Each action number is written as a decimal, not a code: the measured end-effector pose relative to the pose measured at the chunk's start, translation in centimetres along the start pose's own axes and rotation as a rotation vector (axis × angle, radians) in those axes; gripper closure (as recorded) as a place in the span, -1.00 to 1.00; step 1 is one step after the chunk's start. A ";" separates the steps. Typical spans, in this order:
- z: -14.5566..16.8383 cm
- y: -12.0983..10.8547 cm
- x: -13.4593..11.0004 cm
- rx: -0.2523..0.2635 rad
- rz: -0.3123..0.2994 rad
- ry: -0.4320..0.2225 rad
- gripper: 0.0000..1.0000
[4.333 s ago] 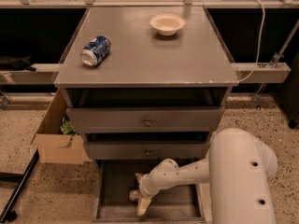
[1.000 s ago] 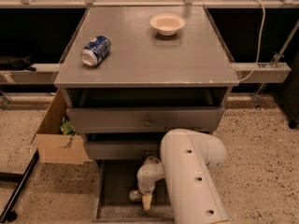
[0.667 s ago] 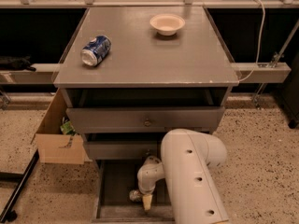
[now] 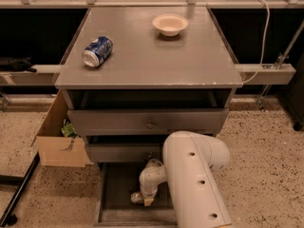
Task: Pick 7up can from bottom drawer and place on counter
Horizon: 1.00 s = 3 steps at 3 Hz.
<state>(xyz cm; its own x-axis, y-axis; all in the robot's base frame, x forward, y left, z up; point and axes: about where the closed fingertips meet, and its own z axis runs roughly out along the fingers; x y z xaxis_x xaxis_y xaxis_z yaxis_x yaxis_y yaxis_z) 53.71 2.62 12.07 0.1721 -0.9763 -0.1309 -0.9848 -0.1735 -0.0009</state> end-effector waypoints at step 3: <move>0.0 0.0 0.0 0.000 0.000 0.000 1.00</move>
Offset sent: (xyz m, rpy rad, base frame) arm 0.0000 0.0000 0.0000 0.0000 0.0000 0.0000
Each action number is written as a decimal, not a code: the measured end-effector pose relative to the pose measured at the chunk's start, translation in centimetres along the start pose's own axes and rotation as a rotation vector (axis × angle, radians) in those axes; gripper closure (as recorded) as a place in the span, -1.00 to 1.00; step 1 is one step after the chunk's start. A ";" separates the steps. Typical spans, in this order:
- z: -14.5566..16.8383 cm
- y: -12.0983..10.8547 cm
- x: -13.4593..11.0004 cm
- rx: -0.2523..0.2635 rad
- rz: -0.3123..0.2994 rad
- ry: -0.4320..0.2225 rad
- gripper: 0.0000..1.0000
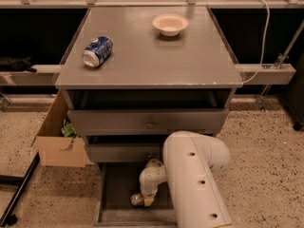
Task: Pick 7up can from bottom drawer and place on counter
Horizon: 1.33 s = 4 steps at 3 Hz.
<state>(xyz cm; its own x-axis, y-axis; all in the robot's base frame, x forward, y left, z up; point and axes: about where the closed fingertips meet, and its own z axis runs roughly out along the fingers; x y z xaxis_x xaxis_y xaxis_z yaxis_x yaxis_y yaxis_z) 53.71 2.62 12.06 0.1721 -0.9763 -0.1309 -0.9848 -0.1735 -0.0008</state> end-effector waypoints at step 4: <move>-8.0 5.1 3.4 0.105 0.077 -0.028 1.00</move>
Offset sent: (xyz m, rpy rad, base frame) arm -0.0090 -0.0240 0.0252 0.0154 -0.0400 -0.0430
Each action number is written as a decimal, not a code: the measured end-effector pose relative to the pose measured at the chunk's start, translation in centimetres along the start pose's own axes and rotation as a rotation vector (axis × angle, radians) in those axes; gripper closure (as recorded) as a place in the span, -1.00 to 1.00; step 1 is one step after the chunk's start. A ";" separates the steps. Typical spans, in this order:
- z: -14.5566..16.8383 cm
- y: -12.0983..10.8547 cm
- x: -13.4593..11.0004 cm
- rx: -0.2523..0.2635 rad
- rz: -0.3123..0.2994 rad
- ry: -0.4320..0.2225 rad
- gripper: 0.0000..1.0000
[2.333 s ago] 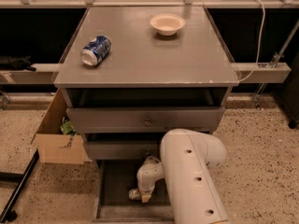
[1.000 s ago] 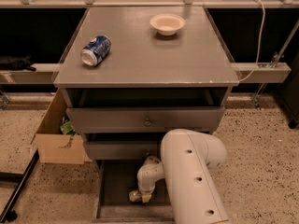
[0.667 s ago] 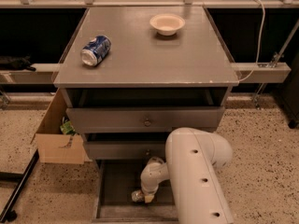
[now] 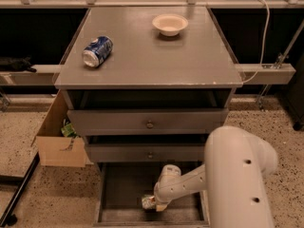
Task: Pick 7up can from bottom drawer and place on counter
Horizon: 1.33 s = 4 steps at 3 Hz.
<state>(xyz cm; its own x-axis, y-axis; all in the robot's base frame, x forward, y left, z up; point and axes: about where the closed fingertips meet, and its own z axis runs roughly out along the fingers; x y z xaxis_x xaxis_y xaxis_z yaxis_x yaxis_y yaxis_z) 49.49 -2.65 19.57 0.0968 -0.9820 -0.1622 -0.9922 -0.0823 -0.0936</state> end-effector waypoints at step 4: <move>-5.9 6.0 0.5 0.033 0.074 -0.012 1.00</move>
Offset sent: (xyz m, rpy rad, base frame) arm -0.0284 -0.0183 0.0367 -0.0105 -0.0381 -0.0461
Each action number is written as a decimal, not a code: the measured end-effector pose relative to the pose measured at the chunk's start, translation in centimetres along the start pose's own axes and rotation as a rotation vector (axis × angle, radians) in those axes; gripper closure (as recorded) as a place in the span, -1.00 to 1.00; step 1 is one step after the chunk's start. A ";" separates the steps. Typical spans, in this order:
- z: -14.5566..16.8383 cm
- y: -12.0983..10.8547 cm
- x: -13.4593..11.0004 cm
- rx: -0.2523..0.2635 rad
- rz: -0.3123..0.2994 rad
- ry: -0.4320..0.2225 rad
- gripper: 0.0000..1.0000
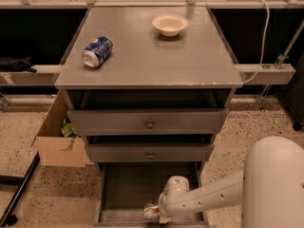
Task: Pick 7up can from bottom drawer and place on counter
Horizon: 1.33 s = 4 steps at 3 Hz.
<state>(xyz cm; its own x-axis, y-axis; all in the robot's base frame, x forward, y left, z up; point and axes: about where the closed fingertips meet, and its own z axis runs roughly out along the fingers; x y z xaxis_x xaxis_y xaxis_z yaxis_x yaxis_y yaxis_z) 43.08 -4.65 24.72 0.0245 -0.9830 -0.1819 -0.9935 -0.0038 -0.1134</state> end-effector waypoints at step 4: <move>-21.3 4.7 -2.2 0.414 0.005 -0.097 1.00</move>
Offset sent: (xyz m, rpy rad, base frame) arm -0.0846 -0.1262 0.2851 0.1166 -0.5584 -0.2989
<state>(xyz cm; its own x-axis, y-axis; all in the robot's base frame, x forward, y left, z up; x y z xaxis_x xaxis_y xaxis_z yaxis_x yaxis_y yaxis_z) 35.96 -6.38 45.41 0.0501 -0.9610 -0.2719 -0.8659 0.0939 -0.4914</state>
